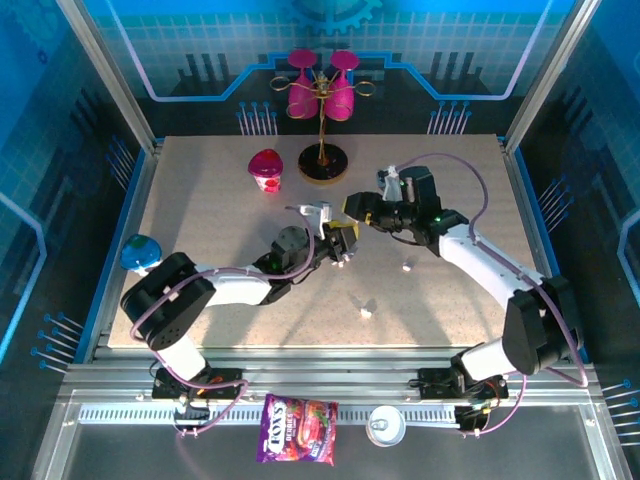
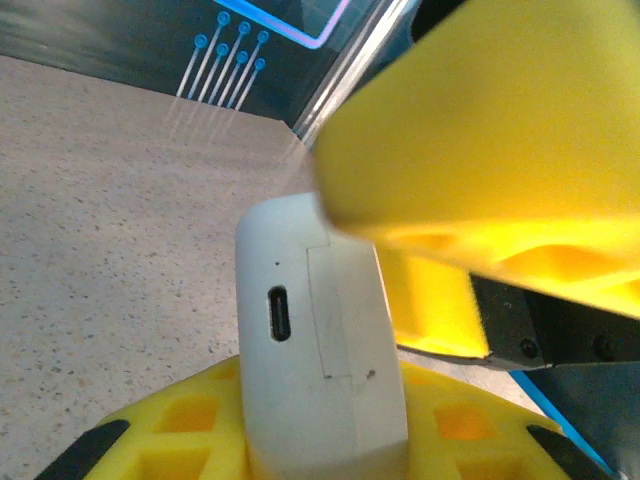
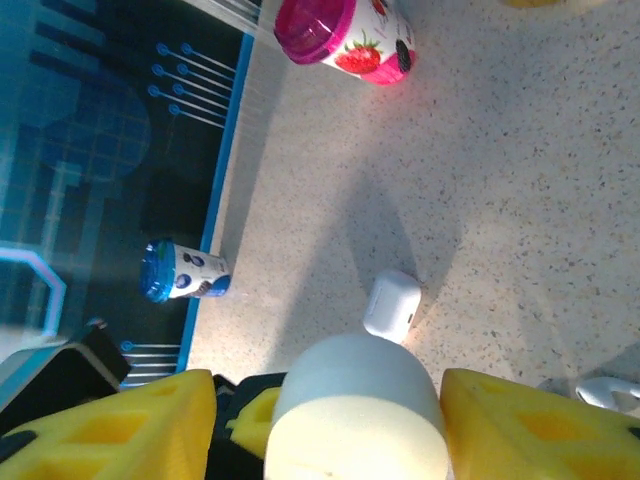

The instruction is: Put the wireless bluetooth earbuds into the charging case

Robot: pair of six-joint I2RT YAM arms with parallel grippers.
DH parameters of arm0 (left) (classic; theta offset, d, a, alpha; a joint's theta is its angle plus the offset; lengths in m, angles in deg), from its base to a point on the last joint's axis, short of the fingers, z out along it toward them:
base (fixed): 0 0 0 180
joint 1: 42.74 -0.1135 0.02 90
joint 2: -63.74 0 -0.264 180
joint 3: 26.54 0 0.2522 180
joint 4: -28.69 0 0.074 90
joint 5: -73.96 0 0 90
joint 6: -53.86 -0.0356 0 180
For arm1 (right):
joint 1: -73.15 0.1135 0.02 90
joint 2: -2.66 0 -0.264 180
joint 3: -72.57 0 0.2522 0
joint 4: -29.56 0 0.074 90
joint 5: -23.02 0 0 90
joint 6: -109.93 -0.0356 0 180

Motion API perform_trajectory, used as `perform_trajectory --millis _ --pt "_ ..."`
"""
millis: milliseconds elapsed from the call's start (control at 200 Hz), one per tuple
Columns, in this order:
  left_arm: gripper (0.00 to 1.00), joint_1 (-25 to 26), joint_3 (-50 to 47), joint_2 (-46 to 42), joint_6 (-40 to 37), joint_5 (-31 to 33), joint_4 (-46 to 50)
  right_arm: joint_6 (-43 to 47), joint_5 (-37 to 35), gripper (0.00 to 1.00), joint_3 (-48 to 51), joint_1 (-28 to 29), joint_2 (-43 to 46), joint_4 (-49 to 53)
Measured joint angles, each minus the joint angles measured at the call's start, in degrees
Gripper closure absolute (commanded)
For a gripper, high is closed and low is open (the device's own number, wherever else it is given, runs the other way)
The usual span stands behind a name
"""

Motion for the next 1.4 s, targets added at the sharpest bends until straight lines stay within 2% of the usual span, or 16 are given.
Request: perform_trajectory --millis 140,265,300,390,500,610,730,825,996,1181,1401 --pt "0.85 -6.3 0.6 -2.0 3.7 -12.1 6.3 3.8 0.8 0.27 3.0 -1.8 5.1 -2.8" --pt "0.83 -12.1 2.8 -3.2 6.7 -23.1 14.3 12.0 2.3 0.26 5.5 -2.9 9.9 -4.6" --pt "0.82 -13.3 4.0 -3.8 7.6 -26.1 17.7 15.7 2.9 0.25 5.9 -3.0 11.4 -4.6" --pt "0.90 -15.2 9.2 -4.9 7.8 -33.6 28.9 27.8 4.8 0.22 7.0 -2.9 16.2 -3.1" --pt "0.91 -16.0 14.3 -7.1 7.5 -40.3 39.2 43.0 7.6 0.23 9.8 -2.9 22.8 -2.5" --pt "0.91 -16.4 17.1 -8.6 7.8 -46.8 45.9 57.1 11.6 0.26 12.8 -3.0 27.2 -1.7" --pt "0.93 -16.4 18.0 -8.6 9.0 -53.3 49.9 68.2 16.7 0.25 13.4 -3.0 26.8 -0.5" --pt "0.94 -16.4 18.1 -8.6 8.9 -56.8 53.3 76.0 19.1 0.23 12.9 -2.4 24.7 2.4" --pt "0.93 -16.2 18.1 -8.6 7.3 -60.1 58.5 85.5 19.0 0.23 9.2 0.6 18.6 8.3" --pt "0.93 -14.3 18.7 -8.9 3.3 -61.3 63.0 89.6 18.4 0.24 6.0 1.6 13.6 9.3" --pt "0.93 -13.4 18.9 -9.7 1.4 -61.6 64.7 91.4 19.3 0.29 3.6 2.0 9.6 11.0"
